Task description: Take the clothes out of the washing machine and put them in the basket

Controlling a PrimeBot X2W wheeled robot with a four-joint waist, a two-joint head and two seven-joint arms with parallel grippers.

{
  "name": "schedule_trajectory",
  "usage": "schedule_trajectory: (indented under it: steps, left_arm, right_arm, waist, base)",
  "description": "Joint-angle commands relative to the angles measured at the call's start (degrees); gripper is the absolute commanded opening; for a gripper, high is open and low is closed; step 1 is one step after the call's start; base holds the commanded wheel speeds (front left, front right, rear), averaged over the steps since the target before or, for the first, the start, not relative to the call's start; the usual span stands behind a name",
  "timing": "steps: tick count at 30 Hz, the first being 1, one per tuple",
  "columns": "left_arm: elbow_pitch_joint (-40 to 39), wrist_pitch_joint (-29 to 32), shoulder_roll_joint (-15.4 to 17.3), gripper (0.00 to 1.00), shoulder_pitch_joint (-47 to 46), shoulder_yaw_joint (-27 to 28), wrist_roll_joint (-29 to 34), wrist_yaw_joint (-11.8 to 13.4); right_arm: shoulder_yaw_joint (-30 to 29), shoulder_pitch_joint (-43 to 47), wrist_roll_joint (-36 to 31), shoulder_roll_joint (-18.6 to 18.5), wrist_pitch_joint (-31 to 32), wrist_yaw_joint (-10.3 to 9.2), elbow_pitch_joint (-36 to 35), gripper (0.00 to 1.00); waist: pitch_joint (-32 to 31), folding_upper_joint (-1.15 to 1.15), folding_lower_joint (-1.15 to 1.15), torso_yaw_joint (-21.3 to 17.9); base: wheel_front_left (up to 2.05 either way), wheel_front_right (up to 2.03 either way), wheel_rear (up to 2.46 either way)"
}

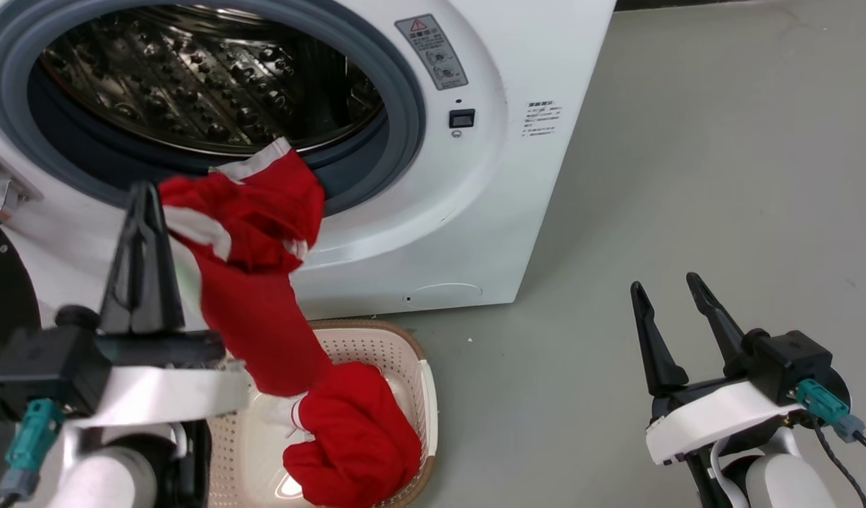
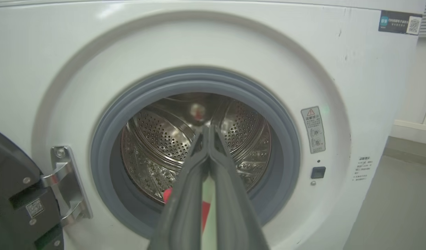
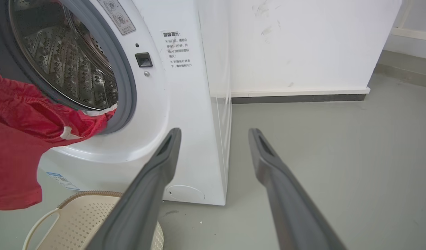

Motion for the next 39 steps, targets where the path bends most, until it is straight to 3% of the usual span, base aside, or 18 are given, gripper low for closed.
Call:
schedule_trajectory:
  steps: [1,11,24,39]
  left_arm:
    - [0.2,0.2,-1.0,0.00,2.5,-0.6,-1.0,0.6]
    - [12.2,-2.0,-6.6,0.00,7.5,-3.7,-6.2,-1.0]
    - [41.1,-7.8,-13.4,0.00,-0.2,-2.7,-12.4,-8.5]
    - [67.0,-9.0,-12.4,0.00,-19.0,4.1,-10.5,-15.2]
  right_arm:
    - [0.0,0.1,-0.4,0.0,0.4,-0.04,-0.7,1.00]
    - [0.5,-1.8,-0.9,0.0,1.0,-0.04,-2.1,1.00]
    - [0.7,-5.2,-0.9,0.0,0.8,-0.04,-3.5,1.00]
    - [2.8,-11.3,1.8,0.0,-3.0,-0.04,-1.3,1.00]
  waist:
    - [0.7,0.00,0.01,0.8]
    - [4.3,0.00,0.01,1.4]
    - [12.6,0.00,0.01,-1.7]
    - [25.3,0.00,0.01,-7.4]
  base:
    - [0.00,0.00,0.00]
    - [0.00,0.00,0.00]
    - [0.00,0.00,0.00]
    - [0.00,0.00,0.00]
